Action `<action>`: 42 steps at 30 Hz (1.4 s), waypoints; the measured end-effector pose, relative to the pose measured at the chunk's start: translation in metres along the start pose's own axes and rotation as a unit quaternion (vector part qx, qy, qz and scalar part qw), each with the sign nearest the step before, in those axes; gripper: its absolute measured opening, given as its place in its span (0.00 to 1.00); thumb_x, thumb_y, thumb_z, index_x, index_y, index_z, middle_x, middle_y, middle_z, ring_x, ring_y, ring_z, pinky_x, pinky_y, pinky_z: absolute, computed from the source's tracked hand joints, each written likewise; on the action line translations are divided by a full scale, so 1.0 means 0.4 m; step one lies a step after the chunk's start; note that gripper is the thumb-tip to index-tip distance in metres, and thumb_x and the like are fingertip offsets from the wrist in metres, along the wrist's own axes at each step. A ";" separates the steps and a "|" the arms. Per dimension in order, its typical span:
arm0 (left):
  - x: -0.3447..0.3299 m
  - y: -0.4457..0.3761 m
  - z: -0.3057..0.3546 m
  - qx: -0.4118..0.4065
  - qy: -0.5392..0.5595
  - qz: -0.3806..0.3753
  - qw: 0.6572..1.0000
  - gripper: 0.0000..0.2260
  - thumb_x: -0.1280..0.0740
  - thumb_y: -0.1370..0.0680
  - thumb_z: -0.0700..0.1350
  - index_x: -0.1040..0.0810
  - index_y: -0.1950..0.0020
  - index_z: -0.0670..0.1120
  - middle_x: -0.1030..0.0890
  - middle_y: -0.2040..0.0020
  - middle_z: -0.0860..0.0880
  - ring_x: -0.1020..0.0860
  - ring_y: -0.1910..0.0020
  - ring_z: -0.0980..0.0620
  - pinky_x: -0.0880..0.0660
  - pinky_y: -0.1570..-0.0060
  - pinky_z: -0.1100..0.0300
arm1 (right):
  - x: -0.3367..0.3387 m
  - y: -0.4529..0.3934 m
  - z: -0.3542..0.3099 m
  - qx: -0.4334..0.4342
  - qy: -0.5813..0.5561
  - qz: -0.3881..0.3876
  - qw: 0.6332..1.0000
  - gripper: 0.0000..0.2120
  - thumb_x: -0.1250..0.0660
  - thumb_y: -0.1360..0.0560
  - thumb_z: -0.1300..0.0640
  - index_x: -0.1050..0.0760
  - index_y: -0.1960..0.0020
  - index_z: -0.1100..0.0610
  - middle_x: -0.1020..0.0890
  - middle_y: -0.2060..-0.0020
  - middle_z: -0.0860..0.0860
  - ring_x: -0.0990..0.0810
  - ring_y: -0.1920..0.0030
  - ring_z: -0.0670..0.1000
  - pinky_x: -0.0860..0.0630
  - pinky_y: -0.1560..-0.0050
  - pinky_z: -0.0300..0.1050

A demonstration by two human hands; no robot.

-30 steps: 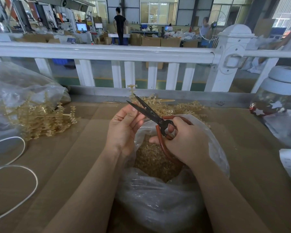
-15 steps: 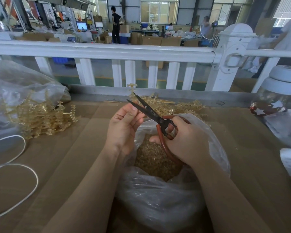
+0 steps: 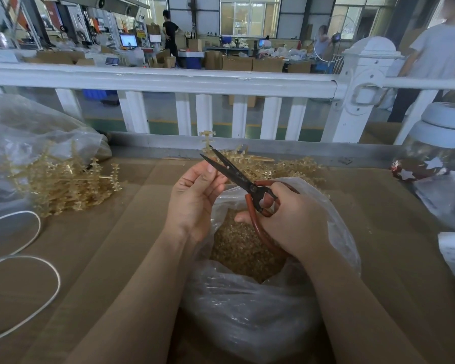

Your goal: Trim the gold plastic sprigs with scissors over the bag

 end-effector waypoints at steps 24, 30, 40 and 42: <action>-0.007 0.001 0.001 0.001 -0.024 -0.019 1.000 0.06 0.31 0.29 0.38 0.20 0.53 0.42 0.17 0.62 0.50 0.21 0.64 0.57 0.23 0.60 0.67 | 0.011 -0.005 0.001 -0.017 0.017 -0.016 1.000 0.31 0.43 0.38 0.19 0.30 0.55 0.44 0.30 0.64 0.36 0.34 0.66 0.34 0.40 0.67 0.28; -0.006 0.003 0.002 0.002 -0.023 -0.013 1.000 0.07 0.31 0.29 0.38 0.20 0.52 0.42 0.16 0.62 0.50 0.20 0.65 0.58 0.22 0.61 0.67 | 0.014 -0.001 0.002 -0.009 0.035 0.008 0.999 0.31 0.39 0.36 0.21 0.25 0.58 0.50 0.25 0.66 0.39 0.28 0.67 0.41 0.30 0.68 0.34; -0.001 0.003 -0.003 0.016 -0.009 0.002 1.000 0.09 0.31 0.29 0.38 0.19 0.50 0.41 0.15 0.61 0.49 0.19 0.65 0.58 0.22 0.62 0.68 | 0.018 -0.005 -0.001 -0.004 0.024 0.025 0.999 0.44 0.60 0.36 0.16 0.23 0.58 0.51 0.22 0.68 0.43 0.25 0.69 0.45 0.22 0.66 0.43; 0.000 0.003 -0.004 0.017 -0.011 0.003 1.000 0.09 0.31 0.29 0.38 0.19 0.50 0.41 0.15 0.61 0.49 0.19 0.64 0.58 0.22 0.62 0.68 | 0.017 -0.004 -0.001 -0.004 0.023 0.024 0.999 0.43 0.60 0.35 0.16 0.24 0.59 0.50 0.24 0.69 0.42 0.27 0.70 0.44 0.23 0.68 0.41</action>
Point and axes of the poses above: each hand's wrist, its own y-axis away from the middle knuckle, its own x-axis out of the back of the hand, z = x × y, the point moved 9 cm from there along -y, towards the middle knuckle
